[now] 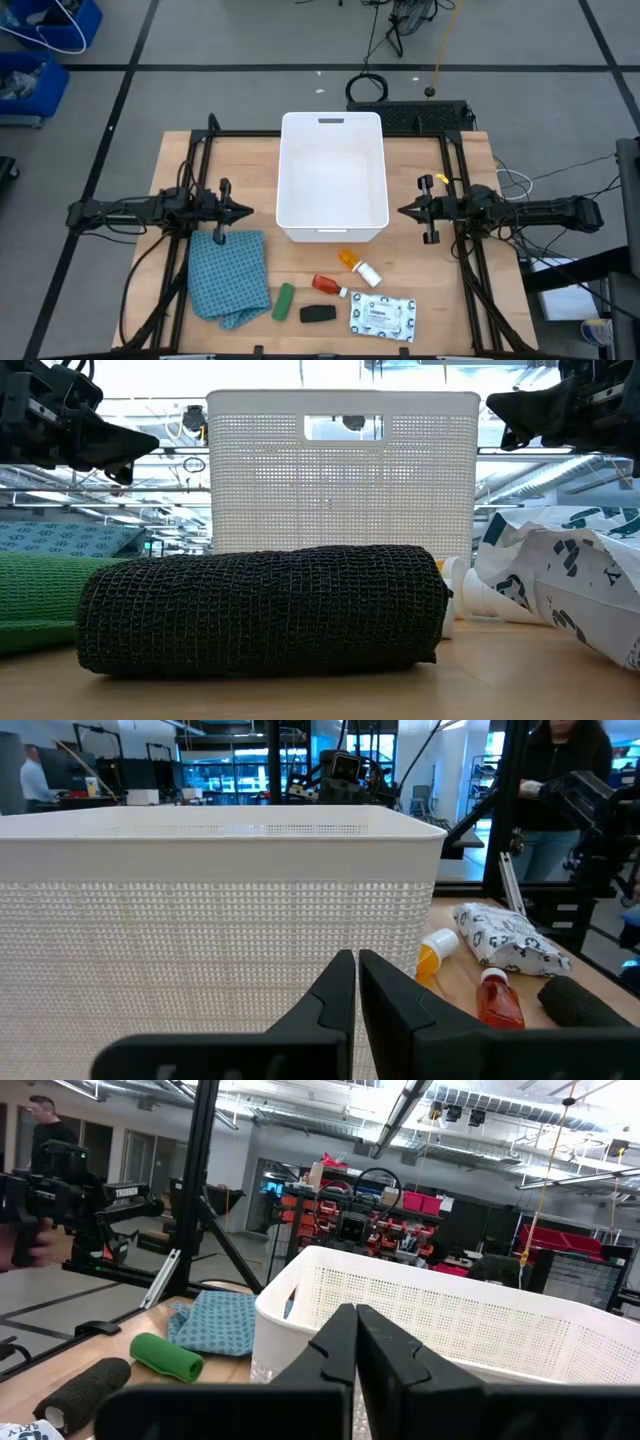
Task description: Pick & place medical supplies in basket/bin
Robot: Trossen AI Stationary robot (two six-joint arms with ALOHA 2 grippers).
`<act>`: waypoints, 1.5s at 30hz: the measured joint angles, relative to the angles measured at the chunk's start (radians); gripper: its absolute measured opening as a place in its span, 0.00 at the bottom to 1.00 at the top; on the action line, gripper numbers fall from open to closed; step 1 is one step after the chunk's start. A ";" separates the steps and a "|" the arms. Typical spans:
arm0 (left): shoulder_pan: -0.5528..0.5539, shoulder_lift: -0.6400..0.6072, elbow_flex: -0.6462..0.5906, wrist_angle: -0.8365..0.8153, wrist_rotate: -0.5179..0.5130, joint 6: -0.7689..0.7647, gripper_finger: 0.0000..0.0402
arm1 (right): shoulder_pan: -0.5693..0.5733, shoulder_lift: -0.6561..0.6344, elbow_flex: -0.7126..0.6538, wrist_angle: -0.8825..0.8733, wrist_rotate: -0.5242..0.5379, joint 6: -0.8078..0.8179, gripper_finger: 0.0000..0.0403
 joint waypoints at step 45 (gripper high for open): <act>0.000 0.000 0.000 0.101 -0.051 -0.177 0.06 | 0.435 0.145 0.639 -0.788 0.194 -0.013 0.00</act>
